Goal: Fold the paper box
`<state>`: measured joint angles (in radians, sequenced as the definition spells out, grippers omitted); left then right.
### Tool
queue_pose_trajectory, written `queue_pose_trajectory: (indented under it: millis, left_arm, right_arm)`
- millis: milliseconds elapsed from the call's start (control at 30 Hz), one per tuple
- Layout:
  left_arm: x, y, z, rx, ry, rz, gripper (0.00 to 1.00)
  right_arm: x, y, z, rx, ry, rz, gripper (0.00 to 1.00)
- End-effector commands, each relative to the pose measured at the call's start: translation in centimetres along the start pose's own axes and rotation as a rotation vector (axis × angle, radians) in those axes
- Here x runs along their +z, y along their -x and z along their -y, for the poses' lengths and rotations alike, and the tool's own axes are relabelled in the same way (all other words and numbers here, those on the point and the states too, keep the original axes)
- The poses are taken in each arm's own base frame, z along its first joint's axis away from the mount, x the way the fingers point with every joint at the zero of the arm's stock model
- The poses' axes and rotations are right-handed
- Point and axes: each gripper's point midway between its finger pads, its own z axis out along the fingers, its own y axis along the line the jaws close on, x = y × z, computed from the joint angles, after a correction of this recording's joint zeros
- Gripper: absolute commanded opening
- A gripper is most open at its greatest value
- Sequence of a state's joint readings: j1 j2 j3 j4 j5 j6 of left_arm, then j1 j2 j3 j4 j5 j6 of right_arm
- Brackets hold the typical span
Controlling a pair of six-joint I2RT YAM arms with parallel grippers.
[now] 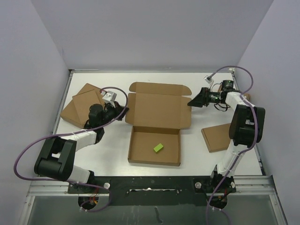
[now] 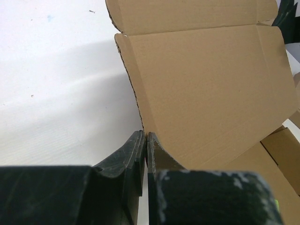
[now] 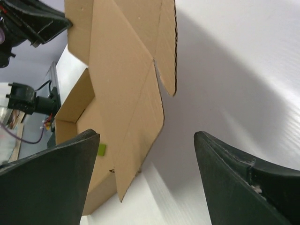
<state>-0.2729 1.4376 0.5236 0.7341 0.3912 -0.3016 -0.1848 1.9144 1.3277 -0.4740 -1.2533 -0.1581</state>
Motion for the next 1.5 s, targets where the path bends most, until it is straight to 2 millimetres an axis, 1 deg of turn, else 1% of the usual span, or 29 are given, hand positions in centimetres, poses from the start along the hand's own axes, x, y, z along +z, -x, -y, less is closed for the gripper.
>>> queue_pose_trajectory:
  millis: [0, 133, 200, 367, 400, 467, 500, 567, 600, 633, 700, 733, 800, 833, 900, 933, 967, 1000, 1100, 1200, 1333, 1467]
  left_arm:
    - [-0.5, 3.4, 1.4, 0.095, -0.069, 0.118, 0.00]
    - [-0.4, 3.2, 1.4, 0.093, -0.083, 0.122, 0.00]
    - [-0.3, 3.1, 1.3, 0.089, -0.089, 0.123, 0.00]
    - [-0.2, 3.2, 1.1, 0.080, -0.091, 0.120, 0.00]
    - [-0.2, 3.2, 1.1, 0.079, -0.090, 0.121, 0.00]
    - [-0.2, 3.2, 0.9, 0.074, -0.088, 0.118, 0.00]
    - [-0.2, 3.2, 0.9, 0.071, -0.087, 0.118, 0.00]
    - [-0.2, 3.3, 0.9, 0.062, -0.091, 0.118, 0.00]
    - [-0.2, 3.4, 0.8, 0.051, -0.088, 0.118, 0.00]
    - [-0.2, 3.6, 0.7, 0.035, -0.084, 0.116, 0.06]
    - [-0.3, 4.2, 0.6, -0.008, -0.094, 0.108, 0.27]
    - [-0.4, 4.6, 0.5, -0.038, -0.100, 0.098, 0.35]
    - [-0.5, 5.5, 0.0, -0.120, -0.112, 0.070, 0.49]
    - [-0.7, 6.2, -0.7, -0.171, -0.104, 0.055, 0.54]
    - [-1.0, 7.2, -1.0, -0.253, -0.131, 0.002, 0.57]
    - [-1.1, 7.4, -1.3, -0.286, -0.138, -0.027, 0.58]
    - [-1.1, 8.3, -1.3, -0.298, -0.150, -0.041, 0.58]
    - [-1.1, 8.8, -1.3, -0.305, -0.160, -0.060, 0.58]
    - [-0.8, 9.6, -1.3, -0.288, -0.170, -0.136, 0.60]
    - [-0.5, 9.7, -1.3, -0.265, -0.194, -0.207, 0.60]
    - [-0.1, 9.1, -1.1, -0.248, -0.237, -0.312, 0.61]
    - [0.9, 8.1, -1.2, -0.213, -0.250, -0.382, 0.61]
  right_arm:
    - [1.0, -0.1, -2.0, -0.025, 0.072, -0.036, 0.82]
    - [1.3, 0.2, -1.6, -0.017, 0.089, -0.044, 0.73]
    - [1.6, 0.4, -1.6, -0.016, 0.099, -0.045, 0.67]
    - [1.9, 0.8, -2.4, -0.031, 0.142, -0.044, 0.42]
    - [1.9, 0.9, -2.6, -0.033, 0.149, -0.041, 0.35]
    - [1.8, 1.0, -2.9, -0.037, 0.162, -0.035, 0.17]
    - [1.8, 1.1, -3.1, -0.045, 0.168, -0.032, 0.12]
    - [1.7, 1.3, -3.5, -0.069, 0.173, -0.032, 0.04]
    - [1.6, 1.4, -3.6, -0.081, 0.173, -0.032, 0.02]
    - [1.5, 1.6, -3.8, -0.099, 0.168, -0.033, 0.00]
    - [1.2, 1.8, -4.2, -0.138, 0.155, -0.038, 0.00]
    - [1.0, 2.0, -4.3, -0.158, 0.146, -0.039, 0.00]
    - [0.7, 2.1, -4.7, -0.186, 0.134, -0.044, 0.00]
    - [0.6, 2.2, -4.9, -0.198, 0.129, -0.045, 0.00]
    - [0.6, 2.2, -5.0, -0.214, 0.126, -0.049, 0.00]
    - [0.6, 2.2, -5.1, -0.215, 0.126, -0.049, 0.00]
    - [0.6, 2.2, -5.1, -0.218, 0.125, -0.050, 0.00]
    - [0.5, 2.2, -5.1, -0.219, 0.125, -0.051, 0.00]
    - [0.6, 2.3, -5.2, -0.225, 0.127, -0.053, 0.00]
    - [0.5, 2.3, -5.3, -0.227, 0.126, -0.052, 0.00]
    - [0.6, 2.3, -5.4, -0.230, 0.128, -0.052, 0.00]
    - [0.6, 2.3, -5.5, -0.231, 0.132, -0.053, 0.00]
